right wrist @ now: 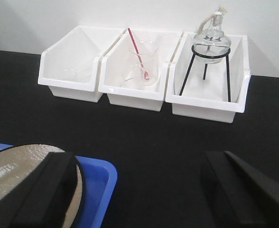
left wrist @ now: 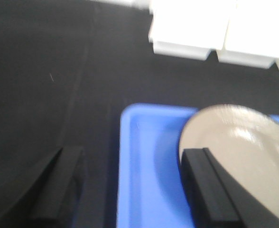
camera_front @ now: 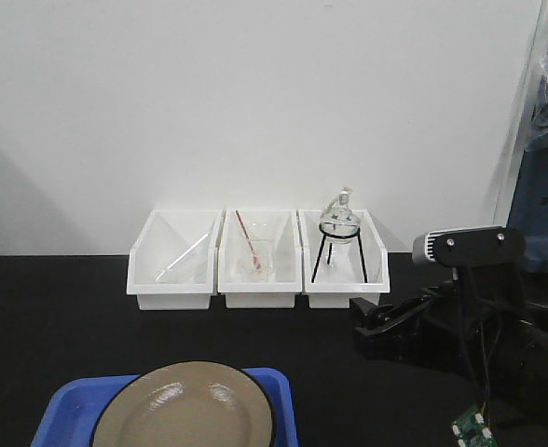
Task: Place disk in tray to left cabinet
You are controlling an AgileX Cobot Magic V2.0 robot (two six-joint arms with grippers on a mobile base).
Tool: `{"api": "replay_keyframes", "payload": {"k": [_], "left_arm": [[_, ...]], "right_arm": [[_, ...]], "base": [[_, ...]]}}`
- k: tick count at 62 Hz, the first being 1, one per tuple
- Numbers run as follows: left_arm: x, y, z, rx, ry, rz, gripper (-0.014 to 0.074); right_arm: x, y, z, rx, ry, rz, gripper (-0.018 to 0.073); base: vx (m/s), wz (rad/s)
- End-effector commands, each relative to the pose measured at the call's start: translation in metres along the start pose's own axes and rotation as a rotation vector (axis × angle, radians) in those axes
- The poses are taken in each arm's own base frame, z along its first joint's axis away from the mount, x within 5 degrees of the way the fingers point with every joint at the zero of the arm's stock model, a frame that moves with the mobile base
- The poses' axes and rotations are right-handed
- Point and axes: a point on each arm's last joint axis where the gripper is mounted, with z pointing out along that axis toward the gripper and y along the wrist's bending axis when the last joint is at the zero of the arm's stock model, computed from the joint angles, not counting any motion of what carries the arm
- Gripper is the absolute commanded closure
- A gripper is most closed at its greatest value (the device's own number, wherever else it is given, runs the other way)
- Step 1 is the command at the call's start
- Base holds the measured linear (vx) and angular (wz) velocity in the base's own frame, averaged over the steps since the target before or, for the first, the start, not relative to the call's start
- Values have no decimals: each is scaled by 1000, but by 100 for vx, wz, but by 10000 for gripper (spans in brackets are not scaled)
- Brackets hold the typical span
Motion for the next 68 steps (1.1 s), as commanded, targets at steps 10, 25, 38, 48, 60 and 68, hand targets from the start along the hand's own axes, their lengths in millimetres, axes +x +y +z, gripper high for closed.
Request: {"api": "replay_keyframes", "payload": {"k": [10,25,38,48,60,68], "left_arm": [[-35,-6,52,19,214,-26,11],[-27,0,127,25,463,49,11],[-6,6,166,10,534,47,11],[4,10,181,2,552,42,11],[10,3,191,12,564,58,45],[13,-2,194,18,562,65,86]], "right_arm": [[-4,1,6,-14,-1,19,-33],[6,2,17,-16,40,14,-33],[10,1,23,-8,59,12,-33],[12,0,24,2,65,9,-33],[12,0,24,6,65,9,-33],[12,0,24,8,65,9,-33]], "base": [[0,0],[0,0],[0,0],[0,0],[0,0],[0,0]]}}
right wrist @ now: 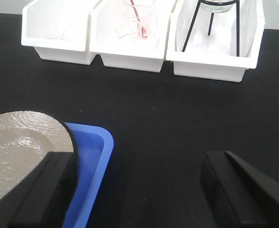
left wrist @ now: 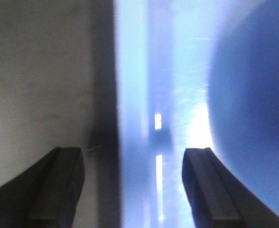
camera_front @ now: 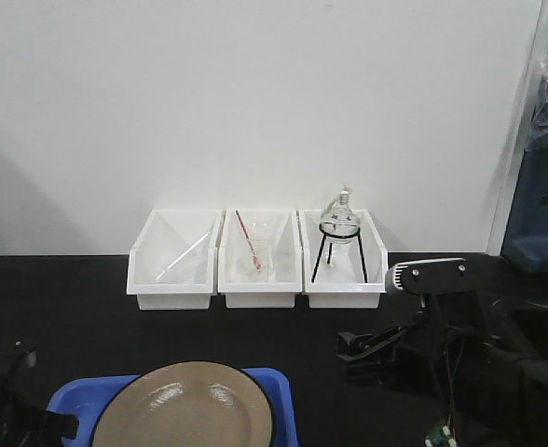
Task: Place disk in tray to left cabinet
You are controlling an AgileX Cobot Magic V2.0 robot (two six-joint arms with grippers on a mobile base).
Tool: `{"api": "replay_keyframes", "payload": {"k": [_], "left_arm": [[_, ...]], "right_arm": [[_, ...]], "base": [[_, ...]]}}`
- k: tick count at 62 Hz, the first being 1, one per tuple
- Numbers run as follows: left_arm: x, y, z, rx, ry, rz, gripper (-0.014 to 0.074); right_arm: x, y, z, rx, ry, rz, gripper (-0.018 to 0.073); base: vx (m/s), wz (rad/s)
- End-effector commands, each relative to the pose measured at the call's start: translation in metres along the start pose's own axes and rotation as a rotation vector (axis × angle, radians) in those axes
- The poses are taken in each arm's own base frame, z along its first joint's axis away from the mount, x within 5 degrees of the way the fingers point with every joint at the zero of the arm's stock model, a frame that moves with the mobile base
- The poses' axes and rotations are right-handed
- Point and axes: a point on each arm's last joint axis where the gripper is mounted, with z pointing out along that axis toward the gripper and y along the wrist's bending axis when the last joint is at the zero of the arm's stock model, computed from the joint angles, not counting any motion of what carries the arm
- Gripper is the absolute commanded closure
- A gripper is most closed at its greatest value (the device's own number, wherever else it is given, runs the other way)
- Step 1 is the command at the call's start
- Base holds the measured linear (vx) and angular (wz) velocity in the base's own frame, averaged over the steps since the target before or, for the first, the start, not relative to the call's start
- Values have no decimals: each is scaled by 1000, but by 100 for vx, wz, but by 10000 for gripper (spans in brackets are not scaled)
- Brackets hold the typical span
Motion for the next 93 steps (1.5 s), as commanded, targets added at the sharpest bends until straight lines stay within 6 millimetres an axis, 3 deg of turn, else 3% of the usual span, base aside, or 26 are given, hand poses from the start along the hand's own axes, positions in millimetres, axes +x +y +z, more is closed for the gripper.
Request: {"api": "replay_keyframes", "payload": {"k": [1,29,45,55,67,73,77,87,93], "left_arm": [[-14,-7,-19,11,-113,0,96],[-7,-5,2,10,-13,-51,316],[-4,-5,1,14,16,-46,606],[-4,-5,1,15,26,-42,603],[-2,-6,1,17,39,-42,603],[-2,-6,1,18,39,-43,603],[-3,-6,1,22,38,-48,603],[-3,-7,1,33,33,-63,603],[-4,-7,1,37,27,-69,603]], "right_arm": [[-16,-1,-9,-3,-57,-9,-33],[-16,-1,-9,-3,-57,-5,-33],[-15,1,-9,-27,-47,131,16],[-16,16,-11,-193,-43,234,101],[-19,42,-22,-562,-3,276,161],[-19,36,-25,-709,84,293,176],[-15,23,-20,-705,190,261,178],[-2,-24,8,-354,365,156,177],[5,-38,20,-207,395,89,176]], "base": [[0,0],[0,0],[0,0],[0,0],[0,0],[0,0],[0,0],[0,0],[0,0]]}}
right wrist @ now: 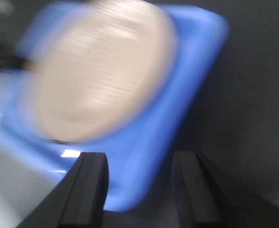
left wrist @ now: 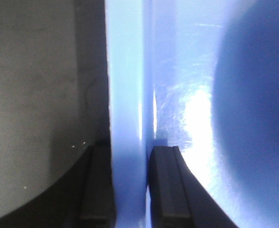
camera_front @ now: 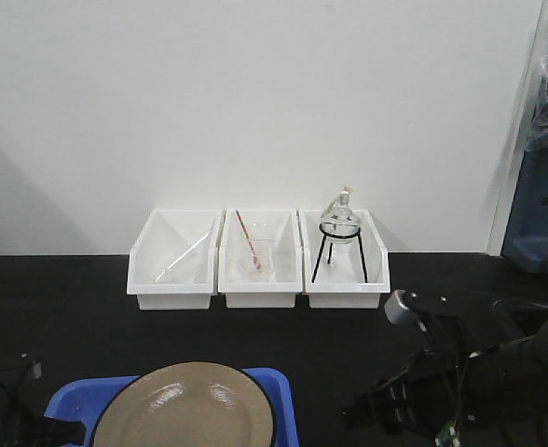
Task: Place disk in tray to left cabinet
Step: 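Grip the blue tray's side rims with both grippers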
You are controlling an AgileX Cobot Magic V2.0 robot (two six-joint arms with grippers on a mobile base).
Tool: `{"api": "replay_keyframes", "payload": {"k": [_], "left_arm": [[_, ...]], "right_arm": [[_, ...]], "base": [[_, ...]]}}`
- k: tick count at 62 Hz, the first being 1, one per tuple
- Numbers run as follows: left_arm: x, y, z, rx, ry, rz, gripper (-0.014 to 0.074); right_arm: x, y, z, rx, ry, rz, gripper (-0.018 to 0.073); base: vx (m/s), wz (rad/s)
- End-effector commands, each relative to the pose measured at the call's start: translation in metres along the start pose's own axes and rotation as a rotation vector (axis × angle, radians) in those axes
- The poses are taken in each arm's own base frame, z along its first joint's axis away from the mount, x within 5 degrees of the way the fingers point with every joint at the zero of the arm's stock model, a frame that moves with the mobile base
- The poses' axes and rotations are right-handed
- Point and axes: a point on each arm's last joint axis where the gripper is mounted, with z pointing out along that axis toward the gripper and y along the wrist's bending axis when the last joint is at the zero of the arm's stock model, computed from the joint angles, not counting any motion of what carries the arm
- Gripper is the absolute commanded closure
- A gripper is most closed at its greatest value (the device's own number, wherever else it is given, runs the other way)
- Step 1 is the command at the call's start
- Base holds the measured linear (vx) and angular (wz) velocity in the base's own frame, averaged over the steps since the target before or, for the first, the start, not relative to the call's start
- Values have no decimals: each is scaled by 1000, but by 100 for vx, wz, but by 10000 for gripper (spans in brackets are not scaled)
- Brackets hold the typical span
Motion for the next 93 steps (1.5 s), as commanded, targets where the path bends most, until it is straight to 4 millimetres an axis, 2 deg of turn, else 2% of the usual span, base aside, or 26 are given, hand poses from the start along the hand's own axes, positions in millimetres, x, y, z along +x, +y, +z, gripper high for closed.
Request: {"api": "replay_keyframes", "payload": {"k": [1,20,28,47,61,82,93], "left_arm": [[-5,-7,-17,23,-43,-7,603],[-4,-7,-17,24,-34,-7,603],[-5,-7,-17,23,-42,-7,603],[-6,-6,-17,22,-53,-7,603],[-7,-6,-17,21,-60,-8,603],[-7,-6,-17,20,-69,-5,601],[-8,-6,-17,19,-80,-6,600]], "right_arm": [[-14,-11,-8,143,-61,-23,175],[-8,-30,28,155,-24,44,116],[-14,-32,37,134,-36,96,115],[-45,-3,71,69,-62,5,117],[-56,11,99,23,-15,-5,124],[-46,1,125,55,68,8,164],[-40,3,135,43,105,11,164]], "base": [[0,0],[0,0],[0,0],[0,0],[0,0],[0,0],[0,0]]}}
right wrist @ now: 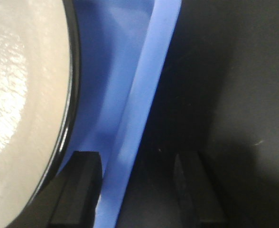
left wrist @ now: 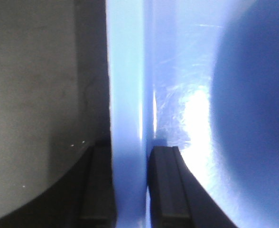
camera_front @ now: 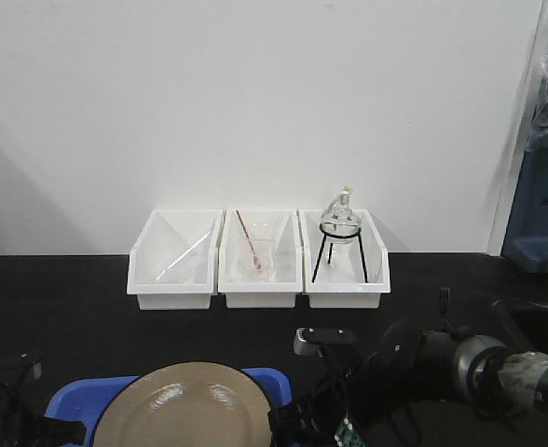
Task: Place disk in tray to left cabinet
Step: 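Grip the blue tray's side rims with both grippers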
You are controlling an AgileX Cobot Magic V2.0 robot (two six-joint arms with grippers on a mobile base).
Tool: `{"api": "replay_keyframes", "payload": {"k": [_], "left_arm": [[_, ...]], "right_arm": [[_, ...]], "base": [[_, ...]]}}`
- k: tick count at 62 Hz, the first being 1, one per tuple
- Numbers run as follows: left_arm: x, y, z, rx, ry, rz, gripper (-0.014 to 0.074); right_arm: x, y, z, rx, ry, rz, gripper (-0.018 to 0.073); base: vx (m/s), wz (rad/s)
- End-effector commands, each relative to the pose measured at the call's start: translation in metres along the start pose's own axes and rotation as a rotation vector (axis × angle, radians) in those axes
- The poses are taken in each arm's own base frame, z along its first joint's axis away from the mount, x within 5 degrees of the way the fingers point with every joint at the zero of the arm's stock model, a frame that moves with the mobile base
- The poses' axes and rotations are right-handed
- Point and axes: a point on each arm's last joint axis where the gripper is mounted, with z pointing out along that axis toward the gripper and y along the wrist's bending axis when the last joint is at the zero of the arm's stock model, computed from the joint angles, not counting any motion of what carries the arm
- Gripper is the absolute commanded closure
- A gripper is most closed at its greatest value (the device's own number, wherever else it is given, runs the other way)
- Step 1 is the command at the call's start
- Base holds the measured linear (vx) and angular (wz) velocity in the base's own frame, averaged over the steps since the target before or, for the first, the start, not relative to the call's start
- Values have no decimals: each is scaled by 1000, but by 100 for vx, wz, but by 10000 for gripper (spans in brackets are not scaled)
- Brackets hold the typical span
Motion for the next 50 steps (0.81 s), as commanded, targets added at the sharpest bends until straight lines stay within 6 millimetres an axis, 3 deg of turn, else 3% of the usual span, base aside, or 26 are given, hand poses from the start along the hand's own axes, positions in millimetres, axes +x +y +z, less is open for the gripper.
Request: {"api": "replay_keyframes", "payload": {"k": [1,13,19,25,34,50], "left_arm": [[-9,-6,-17,16,-82,-2,600],[-9,-6,-17,16,-82,-2,600],[-9,-6,-17,16,-82,-2,600],[-9,-6,-17,16,-82,-2,600],[-8,-6,-17,17,-74,-2,600],[-5,-8,-24,22,-55,2,600]], "right_arm": [[-14,13,-18,-14,-70,-25,164],[-7,32,-4,-28,-48,-52,171],[-3,36,2,-13,-20,-38,217],[3,36,6,19,27,-36,325],[9,34,7,64,85,-72,573],[2,41,-2,44,153,-75,563]], "base": [[0,0],[0,0],[0,0],[0,0],[0,0],[0,0]]}}
